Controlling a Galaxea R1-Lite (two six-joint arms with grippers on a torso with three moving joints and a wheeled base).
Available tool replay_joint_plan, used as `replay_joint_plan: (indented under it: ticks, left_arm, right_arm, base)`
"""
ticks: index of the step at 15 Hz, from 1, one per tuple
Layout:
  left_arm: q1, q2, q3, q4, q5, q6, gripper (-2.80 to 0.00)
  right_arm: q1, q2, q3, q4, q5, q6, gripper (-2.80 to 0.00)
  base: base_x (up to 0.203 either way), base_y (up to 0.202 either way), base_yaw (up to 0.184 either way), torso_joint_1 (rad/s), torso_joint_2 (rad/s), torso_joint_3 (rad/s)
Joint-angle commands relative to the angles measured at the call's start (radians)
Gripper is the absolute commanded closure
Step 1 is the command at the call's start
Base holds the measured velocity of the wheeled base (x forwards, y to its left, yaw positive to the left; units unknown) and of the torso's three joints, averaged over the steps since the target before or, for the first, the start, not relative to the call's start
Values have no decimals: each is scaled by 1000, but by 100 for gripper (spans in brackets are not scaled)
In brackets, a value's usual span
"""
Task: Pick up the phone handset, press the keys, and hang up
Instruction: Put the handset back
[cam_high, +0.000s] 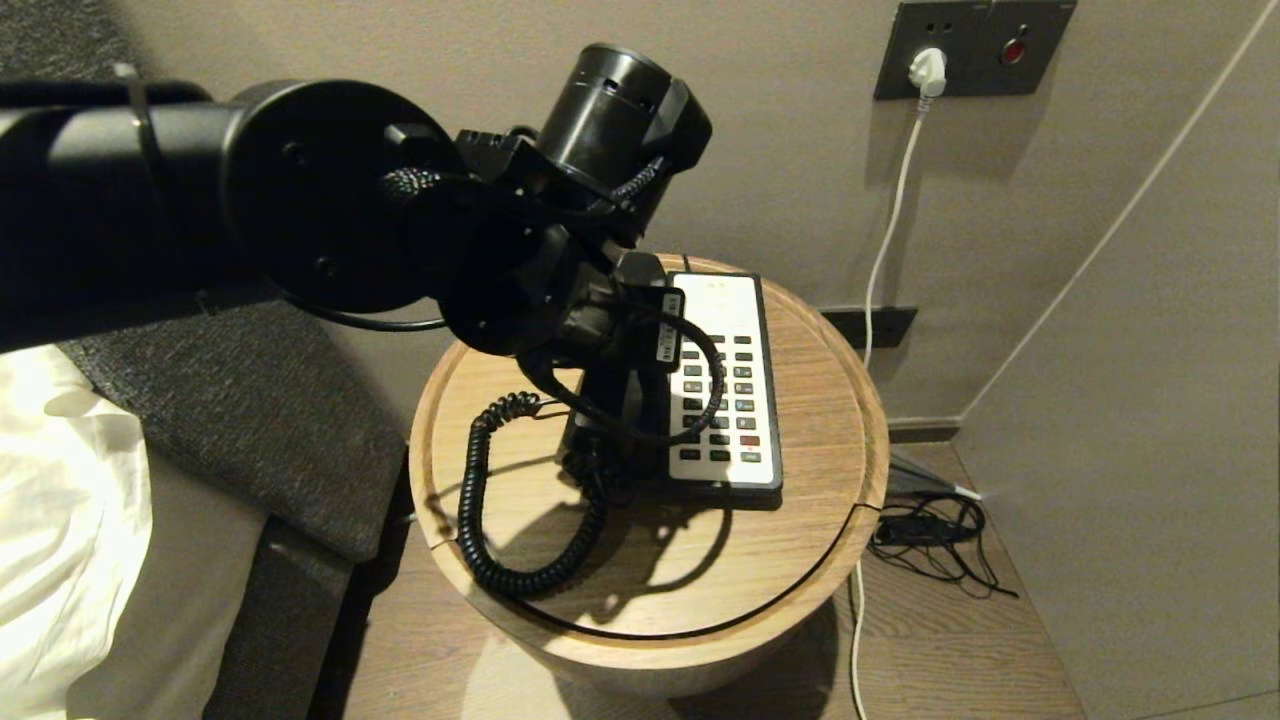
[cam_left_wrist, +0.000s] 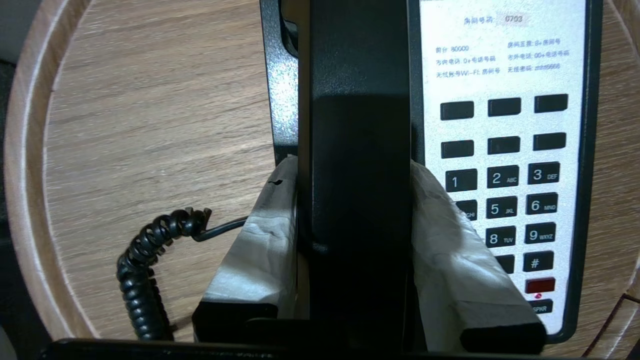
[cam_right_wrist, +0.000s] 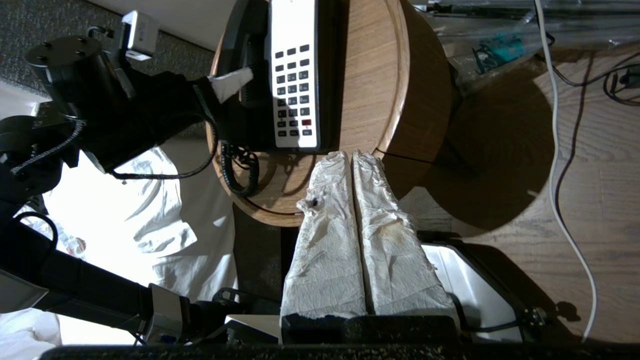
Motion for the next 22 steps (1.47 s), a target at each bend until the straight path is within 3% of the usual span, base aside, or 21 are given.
replay_joint_plan:
  ticks: [1,15,16,22]
  left_arm:
    - [-5,18,-9,4,1,-3,0]
    - [-4,68,-36,10,-2,-18,0]
    - [-5,68,-38,10,-2,-19,-280]
    - [-5,41,-49,11,35,-18,-280]
  right_arm:
    - [0,2,10,-8,2,3,0]
    - [0,3,32,-22,5,-3,0]
    - [0,3,33,-22,5,-6,0]
    - [0,0,46,-36,6,-9,0]
  base:
    - [0,0,0,0,0,0]
    - [0,0,0,0,0,0]
    - [0,0,0,0,0,0]
    - [0,0,0,0,0,0]
